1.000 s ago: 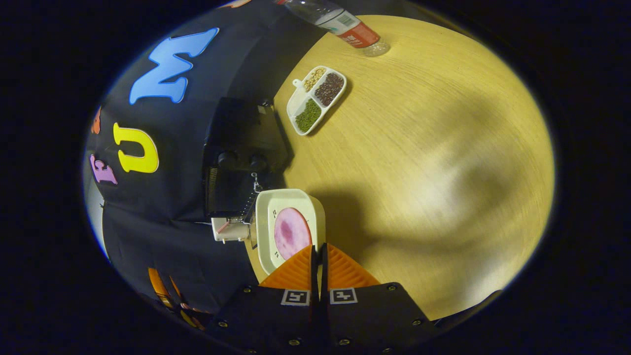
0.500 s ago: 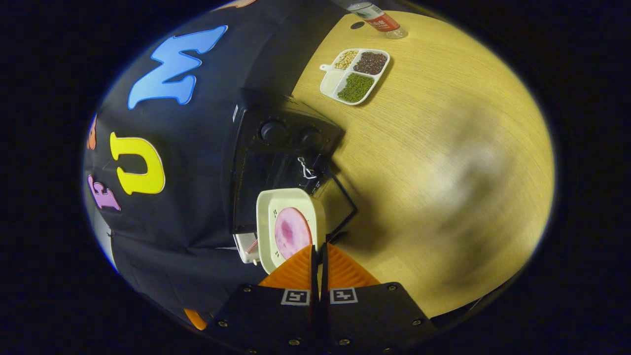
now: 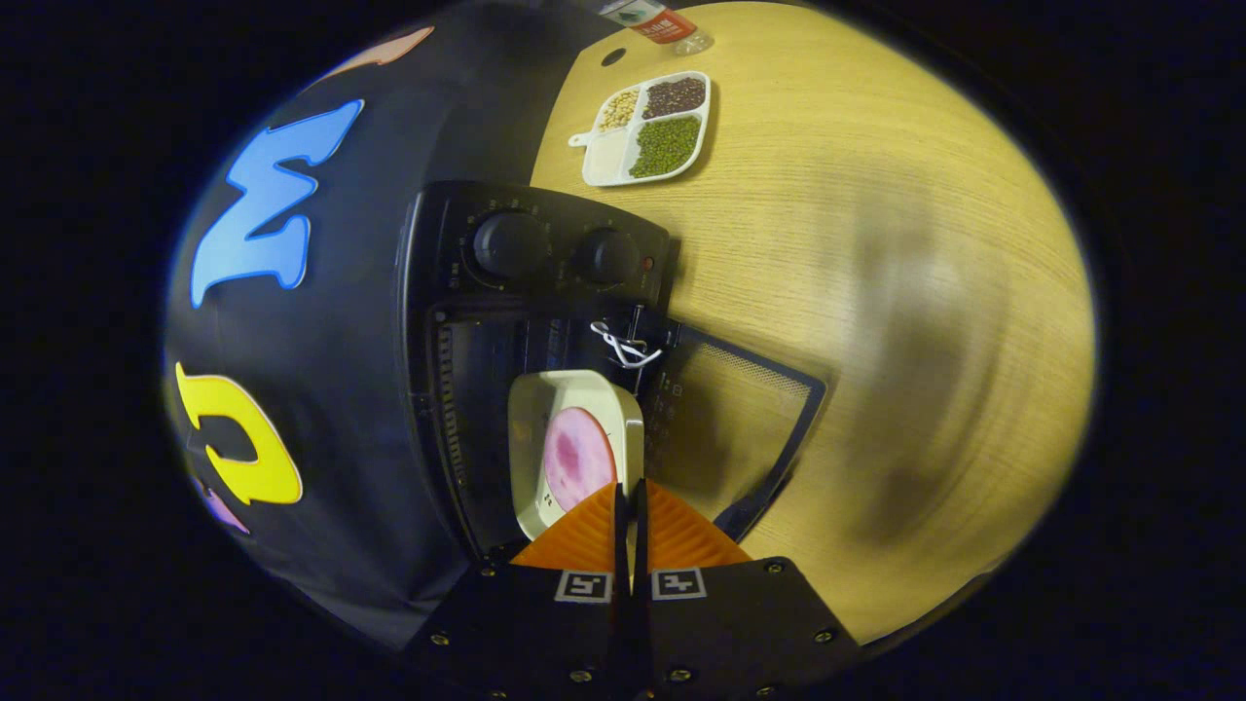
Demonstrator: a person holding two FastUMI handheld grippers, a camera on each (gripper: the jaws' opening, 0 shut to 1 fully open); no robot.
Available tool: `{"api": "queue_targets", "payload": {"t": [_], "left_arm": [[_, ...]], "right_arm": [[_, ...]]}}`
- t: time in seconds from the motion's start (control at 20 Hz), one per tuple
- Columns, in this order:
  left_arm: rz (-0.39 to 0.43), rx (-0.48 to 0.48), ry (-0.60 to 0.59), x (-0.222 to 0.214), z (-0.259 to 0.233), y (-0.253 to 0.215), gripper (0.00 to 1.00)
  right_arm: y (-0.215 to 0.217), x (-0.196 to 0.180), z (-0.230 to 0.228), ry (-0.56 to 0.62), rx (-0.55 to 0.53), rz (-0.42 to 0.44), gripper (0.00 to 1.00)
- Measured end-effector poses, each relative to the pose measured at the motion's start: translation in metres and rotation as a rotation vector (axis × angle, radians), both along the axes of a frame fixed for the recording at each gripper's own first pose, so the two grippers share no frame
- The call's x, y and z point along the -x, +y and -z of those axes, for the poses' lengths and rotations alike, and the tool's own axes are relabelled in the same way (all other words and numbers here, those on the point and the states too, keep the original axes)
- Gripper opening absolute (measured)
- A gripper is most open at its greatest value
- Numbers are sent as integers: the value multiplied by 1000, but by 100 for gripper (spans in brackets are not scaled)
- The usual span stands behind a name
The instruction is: Open the electric oven with the left hand, put the food in, and close the electric oven.
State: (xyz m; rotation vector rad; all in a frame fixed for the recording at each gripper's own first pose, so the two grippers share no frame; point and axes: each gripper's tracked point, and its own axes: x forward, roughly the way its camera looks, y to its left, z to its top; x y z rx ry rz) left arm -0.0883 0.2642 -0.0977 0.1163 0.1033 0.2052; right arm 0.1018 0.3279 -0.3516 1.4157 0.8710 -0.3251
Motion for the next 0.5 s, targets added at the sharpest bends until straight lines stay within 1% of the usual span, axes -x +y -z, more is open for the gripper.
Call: {"api": "queue_targets", "payload": {"t": [0.1,0.2,0.3,0.35,0.4,0.5], "left_arm": [[-31,1,9,6,3,16,100],[-56,2,15,12,3,28,100],[-77,5,22,15,6,36,100],[-82,7,22,15,5,39,97],[-85,8,27,14,6,40,97],[-84,4,35,10,9,41,96]], "right_arm": [[-1,-21,7,9,-5,58,1],[7,-38,12,25,-24,116,1],[14,-54,17,31,-23,153,1],[17,-61,18,33,-26,171,1],[23,-68,20,36,-44,184,1],[34,-81,24,23,-54,190,1]]}}
